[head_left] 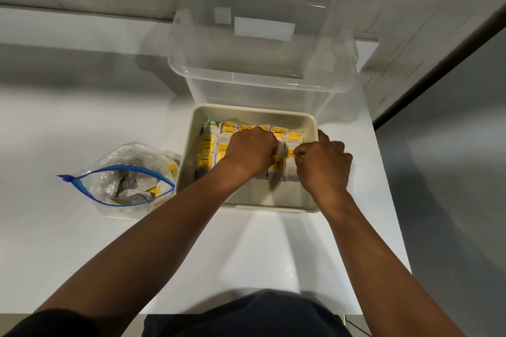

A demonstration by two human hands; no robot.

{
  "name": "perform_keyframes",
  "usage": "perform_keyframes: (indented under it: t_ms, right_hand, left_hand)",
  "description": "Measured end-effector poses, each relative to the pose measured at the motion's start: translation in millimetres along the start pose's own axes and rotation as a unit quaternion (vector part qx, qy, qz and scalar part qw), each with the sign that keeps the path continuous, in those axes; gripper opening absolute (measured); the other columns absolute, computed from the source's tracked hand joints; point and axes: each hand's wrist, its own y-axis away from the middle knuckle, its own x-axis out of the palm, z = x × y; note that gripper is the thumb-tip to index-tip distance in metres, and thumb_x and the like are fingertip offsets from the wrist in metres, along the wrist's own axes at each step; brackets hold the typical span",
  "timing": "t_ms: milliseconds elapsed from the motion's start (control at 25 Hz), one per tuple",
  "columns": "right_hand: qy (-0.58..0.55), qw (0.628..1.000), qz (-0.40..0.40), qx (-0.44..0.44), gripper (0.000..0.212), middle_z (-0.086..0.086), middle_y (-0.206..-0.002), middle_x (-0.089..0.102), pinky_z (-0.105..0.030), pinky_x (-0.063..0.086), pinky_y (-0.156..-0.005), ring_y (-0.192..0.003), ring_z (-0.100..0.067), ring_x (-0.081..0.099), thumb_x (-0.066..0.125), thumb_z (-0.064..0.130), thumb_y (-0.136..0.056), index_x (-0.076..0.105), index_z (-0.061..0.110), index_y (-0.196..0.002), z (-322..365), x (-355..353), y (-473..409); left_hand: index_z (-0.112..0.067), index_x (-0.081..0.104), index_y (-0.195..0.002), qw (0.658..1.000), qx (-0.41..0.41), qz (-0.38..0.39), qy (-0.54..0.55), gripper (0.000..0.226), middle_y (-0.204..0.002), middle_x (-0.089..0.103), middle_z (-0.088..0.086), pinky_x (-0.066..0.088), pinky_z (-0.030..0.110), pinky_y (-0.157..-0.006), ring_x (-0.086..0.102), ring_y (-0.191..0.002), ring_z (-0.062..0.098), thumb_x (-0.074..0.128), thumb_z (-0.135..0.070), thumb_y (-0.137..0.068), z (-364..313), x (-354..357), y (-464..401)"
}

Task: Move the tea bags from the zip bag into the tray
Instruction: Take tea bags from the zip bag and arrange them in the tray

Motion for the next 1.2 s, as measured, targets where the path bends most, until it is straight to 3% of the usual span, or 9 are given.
perform_keyframes:
  t_ms: [160, 280, 520, 600, 840, 1040, 1200]
  right_hand:
    - [-0.046, 0.999, -0.009, -0.017, 0.032, 0.0, -0.157, 0.028, -0.048, 0.033, -0.105, -0.138, -0.033, 0.033, 0.062, 0.032, -0.094, 0.064, 0.042, -0.124, -5, -9, 10]
    - [-0.057, 0.997, -0.04, -0.02, 0.039, -0.002, -0.163, 0.015, -0.052, 0.028, -0.109, -0.146, -0.032, 0.019, 0.062, 0.031, -0.094, 0.058, 0.04, -0.132, -8, -16, 23]
    - [-0.124, 0.983, -0.13, -0.033, 0.032, -0.007, -0.155, 0.036, -0.052, 0.034, -0.105, -0.14, -0.033, 0.032, 0.068, 0.019, -0.089, 0.07, 0.028, -0.119, -12, -20, 44]
    - [-0.144, 0.978, -0.143, -0.035, 0.032, -0.006, -0.152, 0.041, -0.05, 0.036, -0.103, -0.137, -0.032, 0.035, 0.068, 0.015, -0.087, 0.072, 0.027, -0.116, -10, -19, 49]
    - [-0.125, 0.98, -0.155, -0.016, 0.035, -0.006, -0.15, 0.044, -0.05, 0.038, -0.1, -0.134, -0.032, 0.038, 0.066, 0.011, -0.087, 0.072, 0.027, -0.117, -18, -23, 57]
    - [-0.12, 0.98, -0.155, -0.011, 0.034, -0.006, -0.15, 0.043, -0.05, 0.036, -0.101, -0.135, -0.032, 0.037, 0.067, 0.017, -0.088, 0.07, 0.027, -0.121, -21, -27, 58]
    - [-0.126, 0.98, -0.153, -0.019, 0.034, -0.005, -0.149, 0.044, -0.049, 0.036, -0.1, -0.134, -0.031, 0.038, 0.067, 0.016, -0.087, 0.07, 0.027, -0.12, -16, -29, 57]
  left_hand:
    - [-0.031, 0.067, -0.111, 1.0, -0.014, -0.01, 0.013, 0.023, -0.11, 0.066, 0.004, 0.043, 0.031, -0.073, 0.063, -0.103, 0.027, 0.064, -0.035, -0.089, 1, -5, 4]
    - [-0.033, 0.064, -0.117, 0.999, -0.023, -0.026, 0.018, 0.027, -0.113, 0.066, 0.006, 0.046, 0.033, -0.078, 0.063, -0.105, 0.028, 0.061, -0.038, -0.09, 5, -10, 12]
    - [-0.036, 0.066, -0.113, 0.999, -0.033, -0.031, 0.026, 0.024, -0.11, 0.068, -0.001, 0.046, 0.031, -0.076, 0.063, -0.103, 0.025, 0.055, -0.039, -0.092, 12, -20, 35]
    - [-0.038, 0.067, -0.115, 1.0, 0.001, -0.024, 0.016, 0.026, -0.113, 0.067, 0.0, 0.044, 0.03, -0.075, 0.063, -0.104, 0.025, 0.054, -0.038, -0.093, 3, -22, 42]
    - [-0.038, 0.061, -0.13, 0.991, 0.072, 0.09, -0.063, 0.034, -0.118, 0.064, 0.005, 0.041, 0.03, -0.069, 0.063, -0.106, 0.028, 0.049, -0.03, -0.099, -28, -5, 34]
    - [-0.031, 0.063, -0.127, 0.994, 0.047, 0.074, -0.069, 0.03, -0.121, 0.062, 0.005, 0.042, 0.032, -0.074, 0.06, -0.111, 0.028, 0.048, -0.03, -0.1, -37, -14, 34]
    - [-0.036, 0.058, -0.133, 0.997, 0.03, 0.064, -0.042, 0.037, -0.122, 0.062, 0.004, 0.044, 0.032, -0.076, 0.061, -0.111, 0.026, 0.054, -0.033, -0.096, -29, -18, 35]
